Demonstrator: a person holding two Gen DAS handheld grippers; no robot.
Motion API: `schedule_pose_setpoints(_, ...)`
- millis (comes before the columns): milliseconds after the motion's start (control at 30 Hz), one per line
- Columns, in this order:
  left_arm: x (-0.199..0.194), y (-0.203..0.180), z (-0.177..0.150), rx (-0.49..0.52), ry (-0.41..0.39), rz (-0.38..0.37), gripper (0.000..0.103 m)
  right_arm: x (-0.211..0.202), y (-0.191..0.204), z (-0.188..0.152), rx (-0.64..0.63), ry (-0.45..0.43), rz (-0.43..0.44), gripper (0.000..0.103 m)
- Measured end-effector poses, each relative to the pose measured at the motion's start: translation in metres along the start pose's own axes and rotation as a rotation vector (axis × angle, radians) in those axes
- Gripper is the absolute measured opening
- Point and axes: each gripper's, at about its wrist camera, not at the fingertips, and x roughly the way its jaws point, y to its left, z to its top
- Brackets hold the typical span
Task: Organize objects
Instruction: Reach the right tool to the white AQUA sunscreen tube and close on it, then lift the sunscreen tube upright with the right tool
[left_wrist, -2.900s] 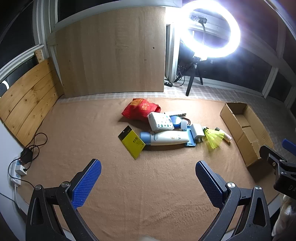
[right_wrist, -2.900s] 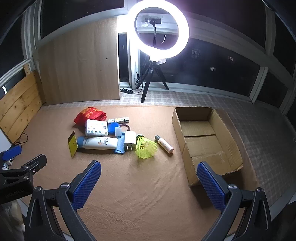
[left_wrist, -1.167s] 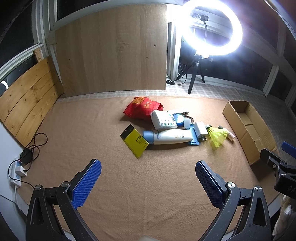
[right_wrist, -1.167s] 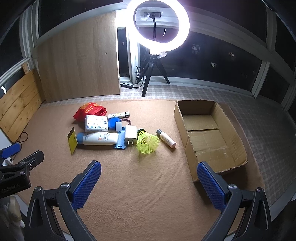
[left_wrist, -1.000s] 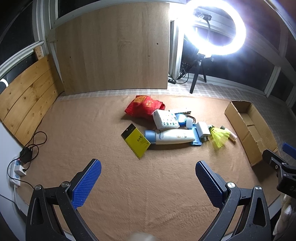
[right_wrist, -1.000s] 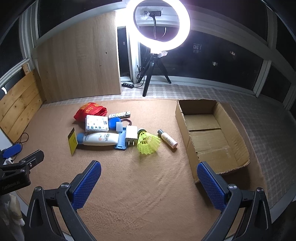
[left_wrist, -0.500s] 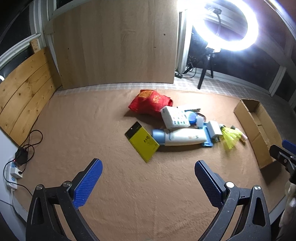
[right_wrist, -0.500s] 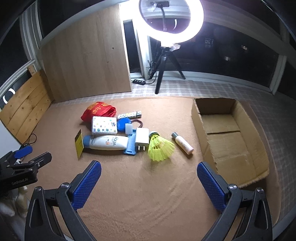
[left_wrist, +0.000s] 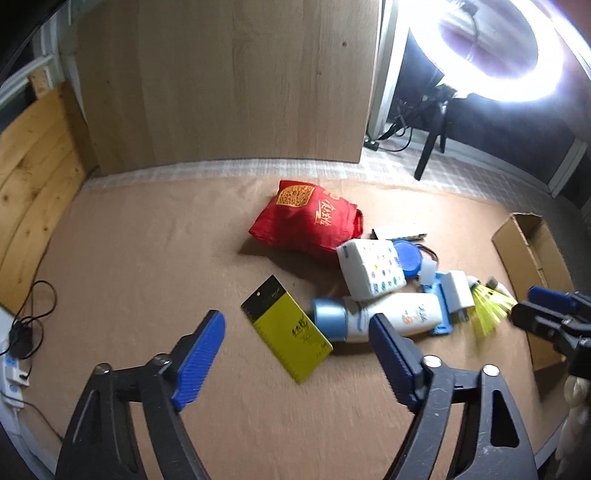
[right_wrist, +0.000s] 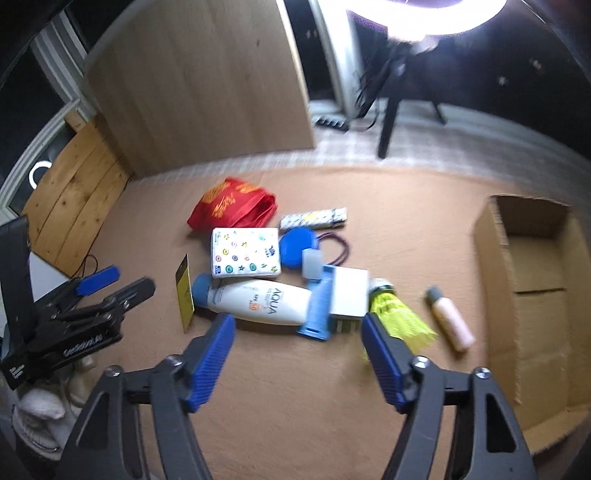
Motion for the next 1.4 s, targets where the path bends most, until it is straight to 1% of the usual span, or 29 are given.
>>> schedule_pose_setpoints(67,0.016,0.006,0.008,-0.027,0.032,-0.009,0.072,0.016,0.002,0.007,-0.008,0.041,0.02,0.056)
schedule_pose_setpoints(200,0.043,0.011,0.017,-0.043,0.084,-0.02,0.058,0.047,0.001,0.015,0.014,0.125,0.062,0.049)
schedule_pose_setpoints(267,0.055,0.012,0.022,-0.043,0.104,-0.037,0.056,0.061,0.0,0.018,0.024,0.158,0.08,0.048)
schedule_pose_setpoints(333,0.065,0.01,0.025,-0.032,0.117,-0.039,0.053,0.072,-0.001,0.02,0.035,0.176,0.076,0.047)
schedule_pose_setpoints(400,0.073,0.008,0.028,-0.025,0.13,-0.045,0.048,0.083,-0.002,0.024,0.046,0.191,0.082,0.044)
schedule_pose_setpoints(467,0.083,0.005,0.03,-0.014,0.151,-0.062,0.047,0.09,-0.002,0.028,0.055,0.203,0.091,0.042)
schedule_pose_setpoints(500,0.088,0.003,0.031,-0.012,0.159,-0.062,0.044,0.092,-0.003,0.029,0.058,0.209,0.094,0.042)
schedule_pose_setpoints(533,0.092,0.003,0.031,-0.01,0.169,-0.062,0.04,0.099,-0.003,0.032,0.063,0.217,0.096,0.041)
schedule_pose_setpoints(600,0.099,0.002,0.03,-0.018,0.183,-0.073,0.04,0.106,-0.003,0.034,0.07,0.226,0.098,0.041)
schedule_pose_setpoints(700,0.107,-0.001,0.029,-0.014,0.194,-0.092,0.033,0.111,-0.002,0.036,0.069,0.234,0.103,0.041)
schedule_pose_setpoints(767,0.109,-0.006,0.026,0.004,0.202,-0.118,0.032,0.116,0.001,0.036,0.067,0.249,0.124,0.041)
schedule_pose_setpoints(833,0.109,-0.01,0.024,0.021,0.206,-0.127,0.03,0.12,0.004,0.035,0.062,0.263,0.13,0.041)
schedule_pose_setpoints(900,0.109,-0.012,0.02,0.015,0.214,-0.149,0.028,0.122,0.009,0.03,0.049,0.278,0.138,0.041)
schedule_pose_setpoints(1000,0.107,-0.014,0.012,0.007,0.225,-0.175,0.027,0.118,0.013,0.02,0.027,0.285,0.141,0.041)
schedule_pose_setpoints(1200,0.097,-0.024,-0.014,0.012,0.23,-0.212,0.028,0.1,0.017,-0.005,-0.036,0.275,0.099,0.041)
schedule_pose_setpoints(1300,0.09,-0.034,-0.028,0.032,0.231,-0.225,0.027,0.088,0.017,-0.02,-0.065,0.261,0.069,0.041)
schedule_pose_setpoints(1400,0.085,-0.044,-0.041,0.056,0.231,-0.226,0.028,0.074,0.006,-0.035,-0.045,0.251,0.083,0.041)
